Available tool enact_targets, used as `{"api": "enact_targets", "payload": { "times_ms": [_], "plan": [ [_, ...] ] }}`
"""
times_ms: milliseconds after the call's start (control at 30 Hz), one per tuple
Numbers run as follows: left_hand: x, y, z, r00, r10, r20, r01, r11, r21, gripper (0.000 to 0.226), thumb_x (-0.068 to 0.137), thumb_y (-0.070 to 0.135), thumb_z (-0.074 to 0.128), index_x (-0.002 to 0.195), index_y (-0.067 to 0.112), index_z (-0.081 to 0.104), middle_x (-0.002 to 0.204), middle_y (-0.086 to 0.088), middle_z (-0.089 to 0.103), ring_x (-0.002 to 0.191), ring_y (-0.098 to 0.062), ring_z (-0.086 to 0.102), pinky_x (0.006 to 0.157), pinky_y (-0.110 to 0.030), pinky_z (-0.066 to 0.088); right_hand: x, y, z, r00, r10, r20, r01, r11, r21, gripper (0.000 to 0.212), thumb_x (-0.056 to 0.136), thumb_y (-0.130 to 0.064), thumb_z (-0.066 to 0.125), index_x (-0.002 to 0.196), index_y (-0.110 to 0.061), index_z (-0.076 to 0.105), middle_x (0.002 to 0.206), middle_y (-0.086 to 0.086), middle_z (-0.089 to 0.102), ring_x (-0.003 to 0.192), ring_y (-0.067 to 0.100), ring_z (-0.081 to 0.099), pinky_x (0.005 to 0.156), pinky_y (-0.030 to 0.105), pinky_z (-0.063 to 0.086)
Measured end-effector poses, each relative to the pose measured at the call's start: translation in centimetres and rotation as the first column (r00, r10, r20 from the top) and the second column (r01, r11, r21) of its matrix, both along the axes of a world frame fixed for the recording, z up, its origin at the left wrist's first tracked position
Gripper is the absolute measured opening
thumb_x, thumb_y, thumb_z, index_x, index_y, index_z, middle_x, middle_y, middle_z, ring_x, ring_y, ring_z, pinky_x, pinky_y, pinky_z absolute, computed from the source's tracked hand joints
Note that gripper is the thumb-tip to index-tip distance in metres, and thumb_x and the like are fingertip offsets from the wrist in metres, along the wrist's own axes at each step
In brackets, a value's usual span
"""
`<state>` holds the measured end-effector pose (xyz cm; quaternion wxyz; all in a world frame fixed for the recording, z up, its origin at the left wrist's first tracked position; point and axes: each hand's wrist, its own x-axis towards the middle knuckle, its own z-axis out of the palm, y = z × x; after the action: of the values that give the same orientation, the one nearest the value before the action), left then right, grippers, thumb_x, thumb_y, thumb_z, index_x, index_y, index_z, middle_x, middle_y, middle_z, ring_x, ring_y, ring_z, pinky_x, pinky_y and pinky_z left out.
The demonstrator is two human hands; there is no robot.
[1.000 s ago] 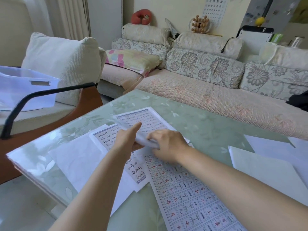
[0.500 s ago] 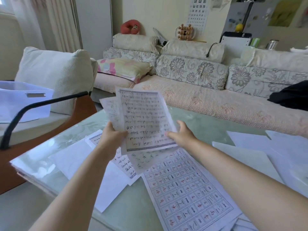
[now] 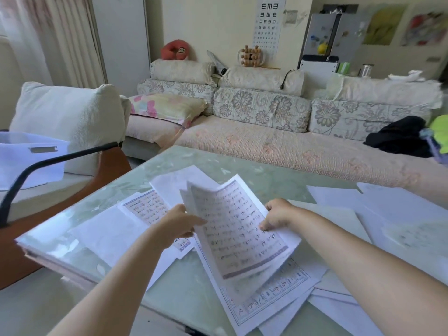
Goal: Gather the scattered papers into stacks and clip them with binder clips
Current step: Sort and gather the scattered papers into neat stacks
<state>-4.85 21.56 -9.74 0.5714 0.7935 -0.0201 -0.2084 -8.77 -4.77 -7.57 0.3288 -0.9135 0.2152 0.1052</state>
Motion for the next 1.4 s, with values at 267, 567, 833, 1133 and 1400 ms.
{"api": "enact_targets", "payload": {
  "times_ms": [267,567,833,1133,1400],
  "plan": [
    [-1.6,-2.2,-2.6,0.827,-0.518,0.220,0.189,0.624,0.758,0.099,0.063,0.074,0.070,0.147,0.041,0.031,0.157,0.002,0.023,0.144,-0.025,0.016,0.113,-0.054,0.023,-2.2,1.1,-3.1,0.996,-0.025,-0.085,0.004,0.971,-0.238,0.049,0.066,-0.027,0.076,0.113,-0.015,0.068,0.113,0.003,0.067,0.107,0.020,0.063,0.090,0.032,0.055],
    [-1.0,-1.0,-3.8,0.792,-0.591,0.153,0.296,0.591,0.750,0.108,0.057,0.068,0.079,0.148,0.041,0.029,0.160,0.009,0.016,0.147,-0.021,0.005,0.118,-0.053,0.014,-2.4,0.8,-2.1,0.983,-0.143,-0.114,0.133,0.987,-0.089,0.047,0.075,-0.027,0.080,0.112,-0.007,0.059,0.108,0.007,0.064,0.097,0.025,0.067,0.073,0.028,0.049],
    [-1.0,-1.0,-3.9,0.786,-0.586,0.200,0.279,0.623,0.731,0.103,0.061,0.066,0.077,0.148,0.040,0.030,0.160,0.008,0.017,0.147,-0.020,0.007,0.117,-0.053,0.015,-2.6,0.5,-3.0,0.997,-0.073,-0.018,0.076,0.975,0.207,0.026,0.079,-0.003,0.080,0.102,-0.008,0.071,0.094,0.008,0.074,0.083,0.022,0.072,0.080,0.036,0.060],
    [-0.9,-3.6,1.1,0.928,0.263,0.264,-0.237,0.963,-0.125,0.107,0.077,0.035,0.081,0.154,0.021,0.007,0.149,-0.010,0.035,0.132,-0.030,0.043,0.105,-0.050,0.041,-4.8,-2.1,-0.2,0.876,-0.188,0.444,-0.026,0.901,0.434,0.020,0.087,-0.004,0.073,0.104,-0.013,0.071,0.101,0.001,0.076,0.097,0.016,0.071,0.097,0.037,0.054],
    [-3.2,-5.6,8.0,0.850,0.334,0.408,-0.101,0.863,-0.496,0.020,0.079,0.019,0.079,0.097,0.023,0.070,0.090,0.003,0.076,0.083,-0.020,0.073,0.068,-0.038,0.061,-5.3,-2.3,3.6,0.752,-0.241,0.614,-0.138,0.853,0.504,0.033,0.087,-0.003,0.071,0.116,-0.017,0.067,0.106,-0.003,0.076,0.099,0.013,0.071,0.086,0.029,0.054]
  ]
}}
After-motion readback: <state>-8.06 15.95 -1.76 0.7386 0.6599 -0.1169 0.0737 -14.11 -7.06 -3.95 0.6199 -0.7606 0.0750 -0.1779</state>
